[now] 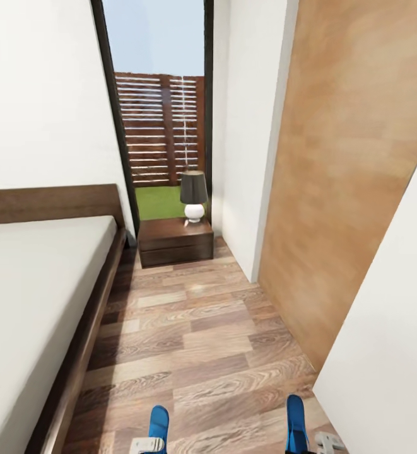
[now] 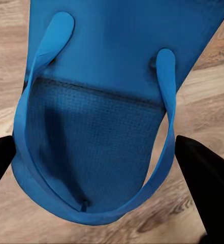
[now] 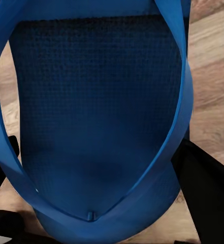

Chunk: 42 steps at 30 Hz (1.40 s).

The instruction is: In the bedroom, move the book from the bed onto either nightstand, and place the two sandals side by side next to the bed.

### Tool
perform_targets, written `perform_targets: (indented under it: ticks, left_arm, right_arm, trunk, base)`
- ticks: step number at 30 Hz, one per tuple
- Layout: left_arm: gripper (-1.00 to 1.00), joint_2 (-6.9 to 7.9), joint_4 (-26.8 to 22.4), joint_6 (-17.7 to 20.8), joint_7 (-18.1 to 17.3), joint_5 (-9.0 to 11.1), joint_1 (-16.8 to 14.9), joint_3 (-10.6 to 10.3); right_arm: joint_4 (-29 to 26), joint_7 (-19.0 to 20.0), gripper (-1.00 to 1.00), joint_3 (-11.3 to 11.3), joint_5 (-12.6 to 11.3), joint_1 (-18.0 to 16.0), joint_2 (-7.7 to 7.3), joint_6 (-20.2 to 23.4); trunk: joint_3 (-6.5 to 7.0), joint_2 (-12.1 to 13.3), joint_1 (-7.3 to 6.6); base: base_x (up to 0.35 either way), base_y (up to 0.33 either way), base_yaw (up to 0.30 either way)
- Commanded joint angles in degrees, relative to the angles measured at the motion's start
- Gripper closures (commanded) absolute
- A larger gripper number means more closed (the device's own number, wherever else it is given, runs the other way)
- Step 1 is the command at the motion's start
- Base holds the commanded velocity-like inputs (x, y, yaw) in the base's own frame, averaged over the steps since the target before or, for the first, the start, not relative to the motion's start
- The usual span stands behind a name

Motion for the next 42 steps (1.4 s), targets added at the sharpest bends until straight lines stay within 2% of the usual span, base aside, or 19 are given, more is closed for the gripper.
perform_targets:
  ticks: [1,12,31,42]
  left_arm:
    - [1.0,-0.02,0.03,-0.15,-0.24,-0.3,-0.04,0.44]
    - [1.0,-0.02,0.03,-0.15,-0.26,-0.29,-0.04,0.44]
    - [1.0,-0.02,0.03,-0.15,-0.25,-0.3,-0.04,0.44]
    - [1.0,-0.02,0.06,-0.15,-0.24,-0.3,-0.04,0.44]
  right_arm:
    - [0.08,0.22,1.0,-0.01,-0.49,-0.04,-0.02,-0.05]
    - [0.08,0.22,1.0,-0.03,-0.49,-0.04,-0.02,-0.05]
    - [0.08,0.22,1.0,-0.01,-0.49,-0.04,-0.02,-0.05]
    - [0.07,0.22,1.0,-0.01,-0.49,-0.04,-0.02,-0.05]
  trunk:
    - [-0.05,-0.02,0.03]
    - [-0.05,-0.02,0.03]
    - [-0.05,-0.02,0.03]
    - [-0.05,-0.02,0.03]
  base:
    - [0.319,0.0,0.0]
    - [0.319,0.0,0.091]
    - [0.319,0.0,0.009]
    - [0.319,0.0,0.128]
